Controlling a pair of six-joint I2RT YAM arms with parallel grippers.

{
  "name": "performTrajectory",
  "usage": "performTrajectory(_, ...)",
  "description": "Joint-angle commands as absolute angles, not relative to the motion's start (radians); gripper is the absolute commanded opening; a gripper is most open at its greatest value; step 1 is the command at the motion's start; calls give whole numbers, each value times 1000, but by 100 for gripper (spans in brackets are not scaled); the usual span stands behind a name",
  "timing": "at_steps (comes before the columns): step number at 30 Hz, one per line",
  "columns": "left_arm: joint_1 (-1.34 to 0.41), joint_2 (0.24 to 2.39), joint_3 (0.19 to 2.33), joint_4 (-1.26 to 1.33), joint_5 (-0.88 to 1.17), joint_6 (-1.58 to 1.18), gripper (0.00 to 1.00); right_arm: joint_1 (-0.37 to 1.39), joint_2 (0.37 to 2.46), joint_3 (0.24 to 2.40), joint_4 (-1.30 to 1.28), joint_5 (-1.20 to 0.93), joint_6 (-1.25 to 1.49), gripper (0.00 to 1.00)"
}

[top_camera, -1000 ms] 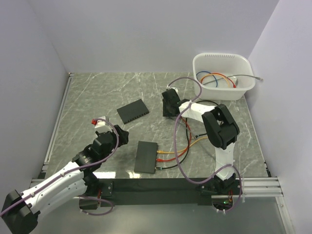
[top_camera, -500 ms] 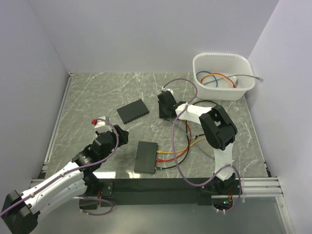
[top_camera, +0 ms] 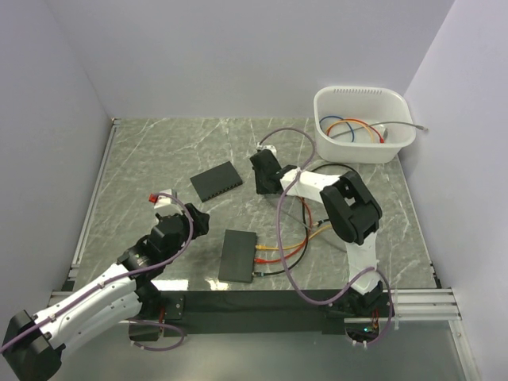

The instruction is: Insert the plug into the switch port

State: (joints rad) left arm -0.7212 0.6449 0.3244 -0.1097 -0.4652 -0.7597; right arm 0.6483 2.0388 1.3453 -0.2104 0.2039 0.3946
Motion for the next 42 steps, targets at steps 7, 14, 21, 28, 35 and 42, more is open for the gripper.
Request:
performTrajectory(7, -715, 649, 324, -64, -430, -729, 71, 730, 1875, 1232, -253, 255, 333, 0)
performTrajectory(14, -715, 678, 388, -107, -427, -742, 72, 745, 1447, 1099, -117, 51, 292, 0)
performTrajectory(21, -715, 637, 555, -160, -243, -830, 68, 819, 1198, 921, 35, -368, 267, 0)
performTrajectory(28, -715, 583, 566, -31, -26, -893, 62, 902, 1088, 789, 130, -482, 311, 0)
performTrajectory(35, -715, 557, 534, 51, 72, -885, 53, 917, 1074, 787, 155, -500, 324, 0)
performTrajectory(42, -715, 528, 499, 89, 144, -882, 50, 920, 1095, 801, 198, -546, 347, 0)
